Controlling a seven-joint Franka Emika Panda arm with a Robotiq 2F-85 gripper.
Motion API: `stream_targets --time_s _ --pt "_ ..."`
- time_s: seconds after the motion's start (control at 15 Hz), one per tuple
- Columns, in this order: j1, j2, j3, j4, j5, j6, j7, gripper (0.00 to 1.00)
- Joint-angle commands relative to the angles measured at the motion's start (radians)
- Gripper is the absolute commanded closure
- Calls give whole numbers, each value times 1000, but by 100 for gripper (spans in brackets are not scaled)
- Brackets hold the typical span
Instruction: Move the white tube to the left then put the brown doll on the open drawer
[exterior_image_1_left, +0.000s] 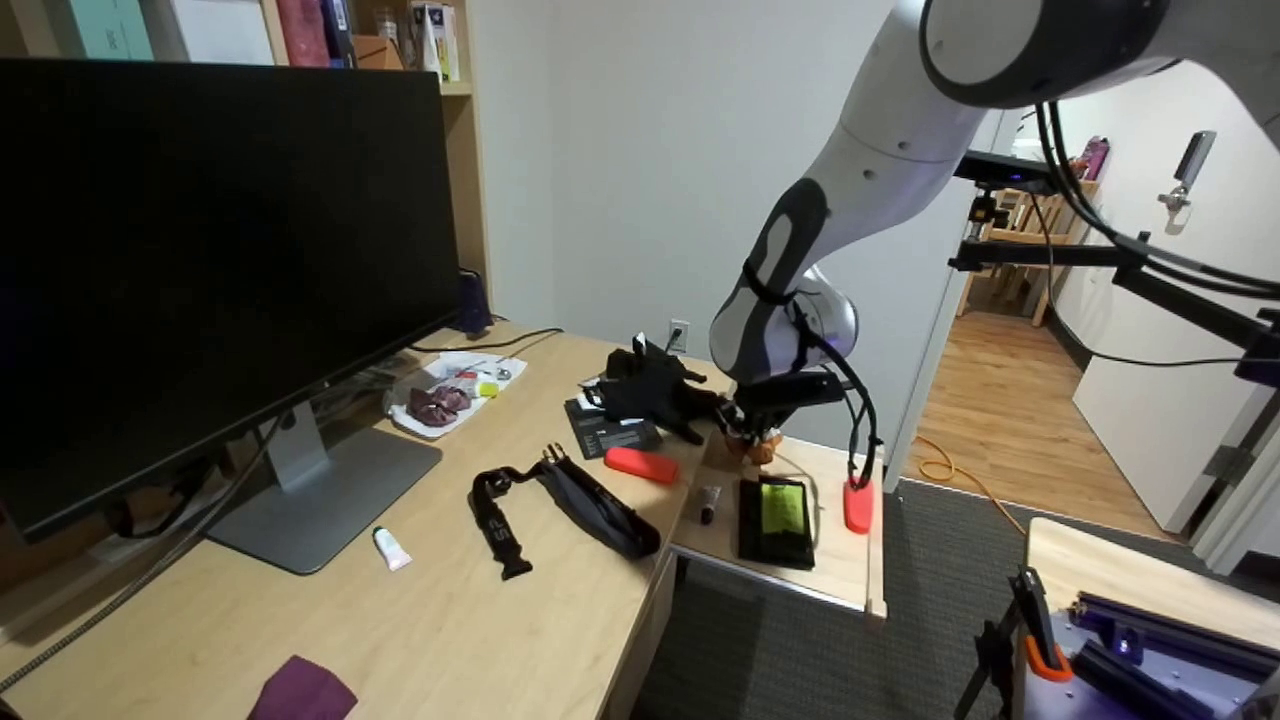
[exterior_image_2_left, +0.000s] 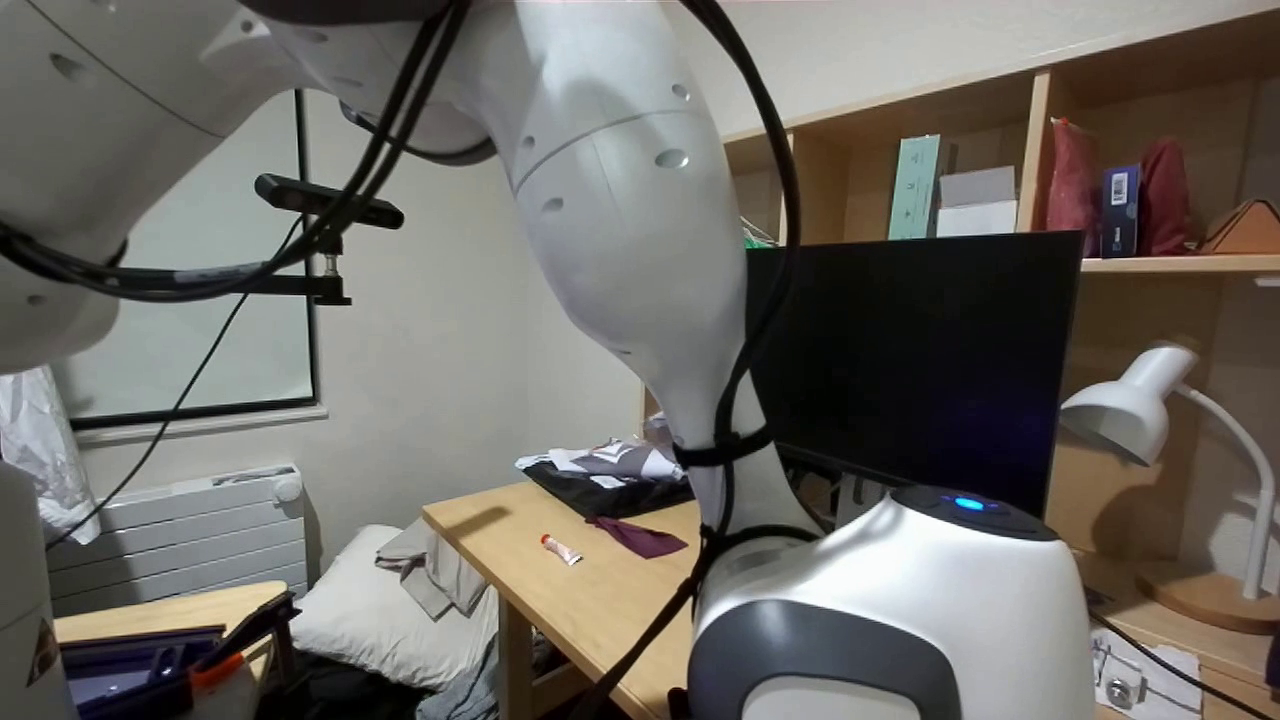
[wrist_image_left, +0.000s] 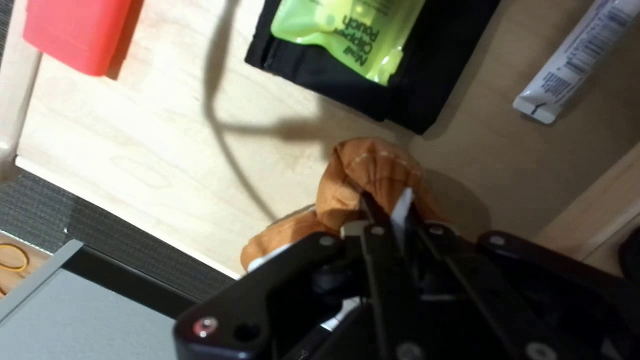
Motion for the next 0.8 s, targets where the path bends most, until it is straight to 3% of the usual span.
stream_targets --time_s 0.0,0.07,0.13,0.27,0.73 --pt "16 17 -24 1 -4 23 0 92" --pt "18 17 -27 1 -4 20 2 91" --pt "17 17 -26 -1 -2 25 2 65" --pt "11 11 -21 -3 4 19 0 61" --pt "-38 -102 45 -70 39 -4 -35 16"
